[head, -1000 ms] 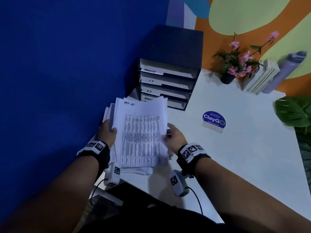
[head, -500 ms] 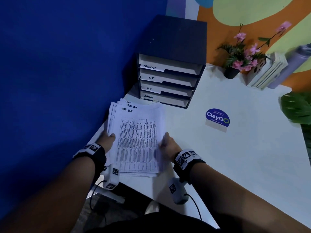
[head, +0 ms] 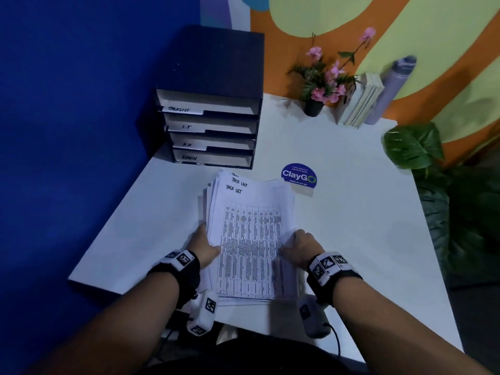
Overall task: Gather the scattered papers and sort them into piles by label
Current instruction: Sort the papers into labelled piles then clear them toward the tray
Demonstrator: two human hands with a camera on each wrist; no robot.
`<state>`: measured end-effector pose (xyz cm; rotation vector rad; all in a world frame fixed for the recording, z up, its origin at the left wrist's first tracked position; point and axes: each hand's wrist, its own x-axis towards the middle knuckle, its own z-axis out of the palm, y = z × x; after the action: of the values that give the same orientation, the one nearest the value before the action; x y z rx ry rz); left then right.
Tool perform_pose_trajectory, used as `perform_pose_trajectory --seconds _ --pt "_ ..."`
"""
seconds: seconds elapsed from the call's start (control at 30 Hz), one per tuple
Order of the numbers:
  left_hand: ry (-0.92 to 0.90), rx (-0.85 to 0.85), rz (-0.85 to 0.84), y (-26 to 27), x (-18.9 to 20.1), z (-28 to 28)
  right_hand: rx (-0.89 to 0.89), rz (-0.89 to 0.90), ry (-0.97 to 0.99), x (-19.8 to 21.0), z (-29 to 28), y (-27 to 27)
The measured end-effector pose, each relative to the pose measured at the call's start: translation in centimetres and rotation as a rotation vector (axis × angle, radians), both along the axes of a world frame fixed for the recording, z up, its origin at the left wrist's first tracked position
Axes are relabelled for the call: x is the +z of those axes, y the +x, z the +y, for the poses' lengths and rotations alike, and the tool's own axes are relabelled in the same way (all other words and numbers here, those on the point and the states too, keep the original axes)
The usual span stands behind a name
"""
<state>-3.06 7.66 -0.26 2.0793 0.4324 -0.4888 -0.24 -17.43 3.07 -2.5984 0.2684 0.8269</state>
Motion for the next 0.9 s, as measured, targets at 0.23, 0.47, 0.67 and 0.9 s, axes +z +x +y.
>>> perform_pose_trajectory --seconds 0.23,0.47,0.67,0.9 --pt "0.013 -0.076 0.032 -1.5 0.2 -5.7 -0.065 0.004 -0.025 0.6 -6.7 -3.7" --pt "0.081 0.058 -0.010 -2.2 -0.3 -5.7 -0.056 -0.093 0.063 0.3 -7.1 -5.3" --pt "0.298 0.135 -0.036 -2.3 -0.4 -2.9 -0.165 -0.171 0.156 -0.9 -7.0 -4.8" --pt "0.404 -0.025 -0.100 -2.2 -0.5 -3.6 -0.401 -0.243 0.304 -1.2 -10.6 -4.4"
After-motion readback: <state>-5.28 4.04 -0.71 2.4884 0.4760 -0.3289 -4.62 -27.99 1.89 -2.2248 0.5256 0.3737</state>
